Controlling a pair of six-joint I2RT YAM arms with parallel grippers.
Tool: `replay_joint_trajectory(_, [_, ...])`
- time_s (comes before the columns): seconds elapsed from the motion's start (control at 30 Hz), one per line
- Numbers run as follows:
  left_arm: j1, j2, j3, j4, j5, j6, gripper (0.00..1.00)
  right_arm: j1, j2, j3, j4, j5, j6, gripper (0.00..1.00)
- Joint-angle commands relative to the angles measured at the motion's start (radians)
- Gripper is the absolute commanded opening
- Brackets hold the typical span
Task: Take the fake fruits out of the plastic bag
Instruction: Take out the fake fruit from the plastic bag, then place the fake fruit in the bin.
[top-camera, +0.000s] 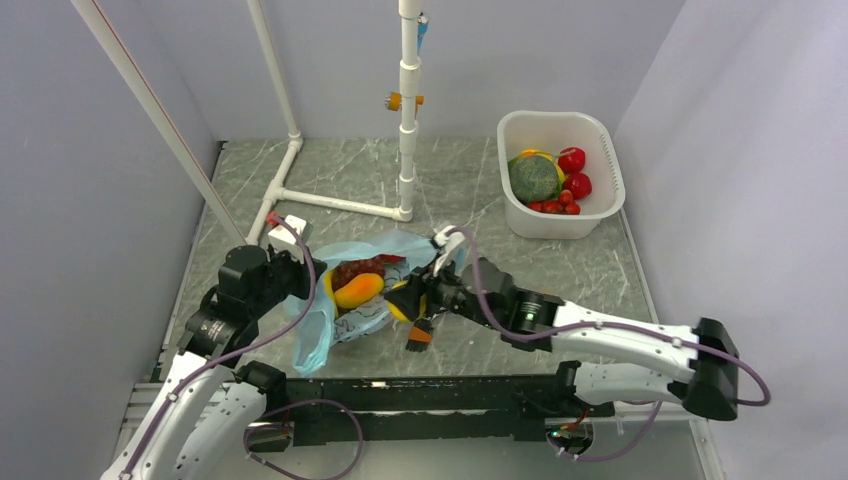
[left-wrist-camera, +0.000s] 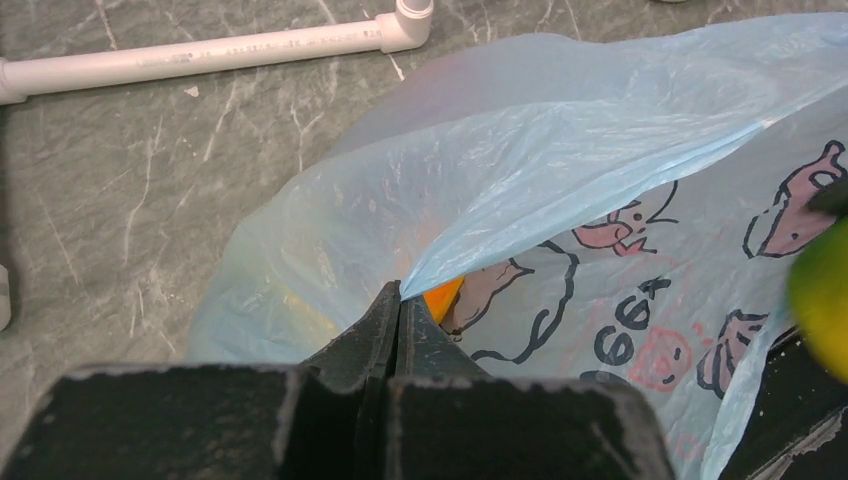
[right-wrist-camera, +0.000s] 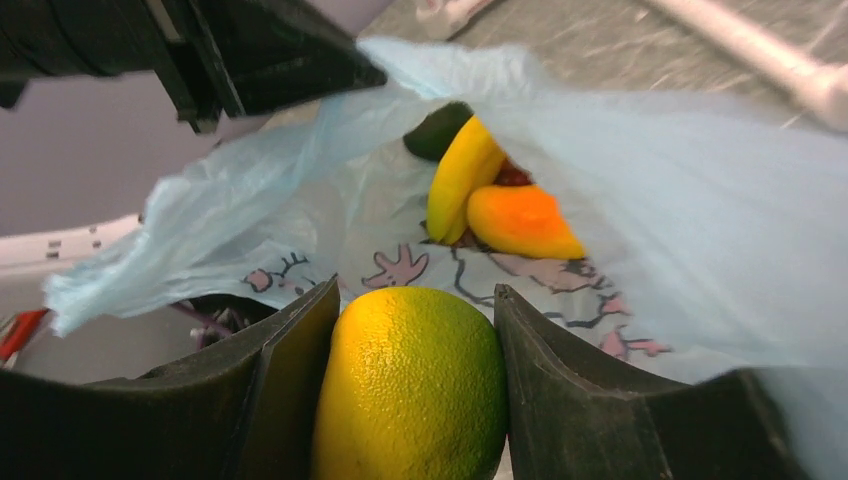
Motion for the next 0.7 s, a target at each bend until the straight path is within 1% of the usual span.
replay_joint_trajectory(0.0, [0.006, -0.022, 0.018, 0.006, -0.023, 0.0, 0.0, -0.005, 0.158, 0.039, 0.129, -0.275, 0.043, 0.0])
replay_joint_trajectory(0.07, [0.006, -0.024, 0.019, 0.005, -0.024, 0.0, 0.0, 0.007, 0.251, 0.085, 0.16, -0.423, 0.046, 0.0])
replay_joint_trajectory(0.1, [0.006, -0.024, 0.018, 0.005, -0.022, 0.0, 0.0, 0.021, 0.292, 0.114, 0.166, -0.471, 0.042, 0.0])
replay_joint_trajectory(0.2, [0.005, -0.02, 0.019, 0.007, -0.018, 0.002, 0.0, 0.092, 0.364, 0.183, 0.169, -0.546, 0.004, 0.0])
replay_joint_trajectory(0.27, [0.006, -0.014, 0.021, 0.005, -0.018, 0.002, 0.0, 0.107, 0.37, 0.192, 0.214, -0.607, 0.001, 0.0])
replay_joint_trajectory(0.37, [0.006, -0.013, 0.021, 0.005, -0.02, 0.001, 0.0, 0.097, 0.331, 0.155, 0.298, -0.663, 0.04, 0.0])
replay_joint_trajectory(0.5, [0.007, -0.018, 0.017, 0.007, -0.023, 0.002, 0.0, 0.044, 0.273, 0.089, 0.489, -0.828, 0.159, 0.0])
replay_joint_trajectory(0.53, [0.007, -0.017, 0.018, 0.006, -0.024, 0.002, 0.0, 0.036, 0.244, 0.087, 0.485, -0.829, 0.163, 0.0])
replay_joint_trajectory(0.57, [0.006, -0.015, 0.019, 0.006, -0.025, 0.002, 0.0, 0.036, 0.215, 0.093, 0.443, -0.797, 0.142, 0.0])
replay_joint_trajectory(0.67, [0.006, -0.009, 0.021, 0.004, -0.026, 0.001, 0.0, 0.035, 0.118, 0.124, 0.26, -0.643, 0.049, 0.0])
